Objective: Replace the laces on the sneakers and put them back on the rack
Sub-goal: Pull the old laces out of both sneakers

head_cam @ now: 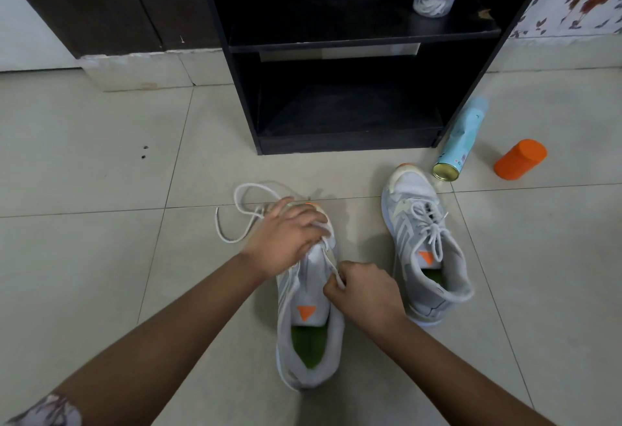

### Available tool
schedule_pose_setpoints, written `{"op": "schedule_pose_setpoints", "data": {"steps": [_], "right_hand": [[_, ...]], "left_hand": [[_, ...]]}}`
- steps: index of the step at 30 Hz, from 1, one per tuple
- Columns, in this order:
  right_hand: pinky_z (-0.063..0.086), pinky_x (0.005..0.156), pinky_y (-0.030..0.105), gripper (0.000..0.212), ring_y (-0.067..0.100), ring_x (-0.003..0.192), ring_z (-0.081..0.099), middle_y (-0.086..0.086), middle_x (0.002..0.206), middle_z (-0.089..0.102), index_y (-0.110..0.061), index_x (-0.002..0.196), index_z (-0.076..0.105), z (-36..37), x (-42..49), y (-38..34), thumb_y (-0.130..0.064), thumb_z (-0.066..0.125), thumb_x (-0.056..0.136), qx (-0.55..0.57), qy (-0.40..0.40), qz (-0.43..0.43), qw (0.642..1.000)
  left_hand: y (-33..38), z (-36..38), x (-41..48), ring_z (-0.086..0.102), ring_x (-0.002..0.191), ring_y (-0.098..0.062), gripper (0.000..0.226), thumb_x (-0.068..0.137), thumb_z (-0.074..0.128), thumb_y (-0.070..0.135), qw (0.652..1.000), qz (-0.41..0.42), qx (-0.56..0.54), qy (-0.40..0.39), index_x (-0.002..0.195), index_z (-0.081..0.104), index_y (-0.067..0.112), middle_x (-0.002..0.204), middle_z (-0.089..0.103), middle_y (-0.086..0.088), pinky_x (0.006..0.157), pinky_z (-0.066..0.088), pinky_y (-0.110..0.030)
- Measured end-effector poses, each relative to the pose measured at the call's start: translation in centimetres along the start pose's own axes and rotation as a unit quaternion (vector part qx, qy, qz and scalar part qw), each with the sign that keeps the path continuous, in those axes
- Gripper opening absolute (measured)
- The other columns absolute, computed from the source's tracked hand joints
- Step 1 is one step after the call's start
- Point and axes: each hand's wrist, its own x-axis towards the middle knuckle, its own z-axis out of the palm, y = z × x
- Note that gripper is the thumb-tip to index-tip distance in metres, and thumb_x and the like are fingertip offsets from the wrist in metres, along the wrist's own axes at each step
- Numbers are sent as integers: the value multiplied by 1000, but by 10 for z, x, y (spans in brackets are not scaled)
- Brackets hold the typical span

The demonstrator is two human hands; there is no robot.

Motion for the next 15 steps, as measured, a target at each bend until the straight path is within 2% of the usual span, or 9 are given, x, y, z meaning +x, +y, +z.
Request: {"op": "schedule_pose_setpoints", "data": {"steps": [2, 3, 5, 6, 7, 8, 10, 12, 15], "right_hand": [[33, 60, 29, 38, 32, 81, 61, 7, 73, 52, -15, 62, 30, -1, -1, -1, -36, 46, 88, -2, -1, -3, 1000], [33, 59, 29, 37, 32, 81, 60, 7, 74, 52, -14, 62, 30, -1, -1, -1, -36, 46, 88, -4, -2, -4, 1000], [33, 59, 29, 38, 31, 79, 59, 6, 72, 52, -14, 62, 30, -1, -1, -1, -37, 47, 88, -8, -8, -2, 1000], [33, 59, 29, 38, 30, 75, 57, 3, 68, 48, -15, 62, 30, 0, -1, 0, -37, 46, 88, -6, -8, -3, 1000], [33, 59, 29, 39, 29, 72, 55, 1, 64, 44, -15, 61, 30, 0, -2, 0, -38, 46, 88, -3, -8, -4, 1000], [33, 59, 29, 39, 28, 71, 54, 0, 62, 42, -16, 61, 31, -1, -2, 1, -39, 45, 89, 0, -10, -3, 1000], [35, 60, 30, 39, 29, 77, 58, 1, 69, 52, -18, 64, 36, -2, -4, 2, -45, 44, 92, 5, -18, -6, 1000], [41, 65, 31, 32, 26, 85, 61, 0, 85, 62, -23, 79, 45, -4, -2, 4, -53, 46, 90, 14, 14, -27, 999], [46, 74, 31, 27, 21, 96, 57, -3, 101, 58, -28, 106, 57, -4, 13, 1, -47, 55, 87, 62, 69, -82, 992]], "left_hand": [[5, 2, 3, 65, 92, -17, 12, 80, 61, 28, 999, 5, 36, 13, 87, 70, 31, 94, 66, 10, 103, 32, -39], [6, 4, 4, 66, 87, -18, 9, 79, 65, 25, 999, -28, 19, 25, 86, 70, 28, 92, 66, 8, 100, 38, -39], [4, -4, 10, 65, 83, -24, 12, 86, 58, 22, 979, -158, -97, 86, 90, 69, 22, 95, 66, 4, 86, 48, -36], [-1, -9, 14, 65, 83, -24, 16, 89, 53, 24, 958, -221, -145, 109, 92, 68, 20, 97, 66, 3, 81, 49, -34], [-6, -13, 16, 64, 86, -24, 19, 91, 50, 25, 948, -254, -160, 107, 95, 67, 20, 100, 66, 4, 84, 47, -35], [-11, -16, 17, 64, 93, -23, 19, 91, 51, 24, 953, -258, -132, 91, 101, 67, 21, 105, 66, 4, 91, 43, -36], [-14, -16, 8, 60, 108, -22, 30, 89, 56, 18, 959, -258, -93, 64, 118, 63, 22, 120, 63, 3, 100, 38, -39], [-12, -13, -13, 60, 108, -26, 37, 87, 57, 10, 946, -287, -118, 91, 122, 61, 20, 122, 62, 0, 95, 45, -40], [-3, -5, -46, 62, 91, -19, 28, 89, 54, 6, 902, -356, -202, 140, 112, 65, 16, 110, 64, -1, 83, 51, -35]]}}
